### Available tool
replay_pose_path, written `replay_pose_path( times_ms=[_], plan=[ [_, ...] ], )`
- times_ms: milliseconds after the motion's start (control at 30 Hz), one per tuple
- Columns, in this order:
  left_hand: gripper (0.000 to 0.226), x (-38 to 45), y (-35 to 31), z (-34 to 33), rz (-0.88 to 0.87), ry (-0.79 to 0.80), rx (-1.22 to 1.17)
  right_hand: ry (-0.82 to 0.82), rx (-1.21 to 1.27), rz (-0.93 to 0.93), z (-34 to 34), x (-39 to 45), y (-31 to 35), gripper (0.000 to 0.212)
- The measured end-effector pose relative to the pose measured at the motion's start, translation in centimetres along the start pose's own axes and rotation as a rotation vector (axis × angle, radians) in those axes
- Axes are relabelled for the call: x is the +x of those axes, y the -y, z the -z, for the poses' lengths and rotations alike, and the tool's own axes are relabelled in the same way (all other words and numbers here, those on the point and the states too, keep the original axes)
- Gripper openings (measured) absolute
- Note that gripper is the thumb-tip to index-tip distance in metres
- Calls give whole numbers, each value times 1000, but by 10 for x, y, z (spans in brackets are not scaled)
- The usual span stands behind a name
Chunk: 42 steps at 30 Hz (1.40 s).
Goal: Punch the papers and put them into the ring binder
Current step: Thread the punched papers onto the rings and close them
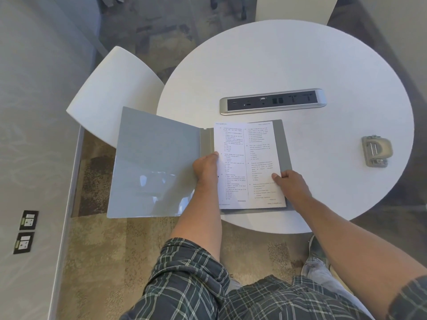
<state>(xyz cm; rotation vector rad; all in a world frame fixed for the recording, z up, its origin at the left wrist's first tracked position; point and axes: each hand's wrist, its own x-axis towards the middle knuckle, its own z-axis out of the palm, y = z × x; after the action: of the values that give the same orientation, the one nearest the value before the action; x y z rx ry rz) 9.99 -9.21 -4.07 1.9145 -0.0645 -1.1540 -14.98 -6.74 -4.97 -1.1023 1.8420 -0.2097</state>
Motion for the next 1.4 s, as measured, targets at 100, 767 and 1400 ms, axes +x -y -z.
replay_pose_path(
  times_ms=[100,767,1400],
  plan=[
    [21,-1,-2,-1,10,27,-1,-1,-1,4,1,1,0,31],
    [10,-19,-3,24,-236,74,432,63,23,6,4,-2,-2,32],
    [8,-25,4,45,-210,194,710,76,121,28,9,-10,0,38]
  ],
)
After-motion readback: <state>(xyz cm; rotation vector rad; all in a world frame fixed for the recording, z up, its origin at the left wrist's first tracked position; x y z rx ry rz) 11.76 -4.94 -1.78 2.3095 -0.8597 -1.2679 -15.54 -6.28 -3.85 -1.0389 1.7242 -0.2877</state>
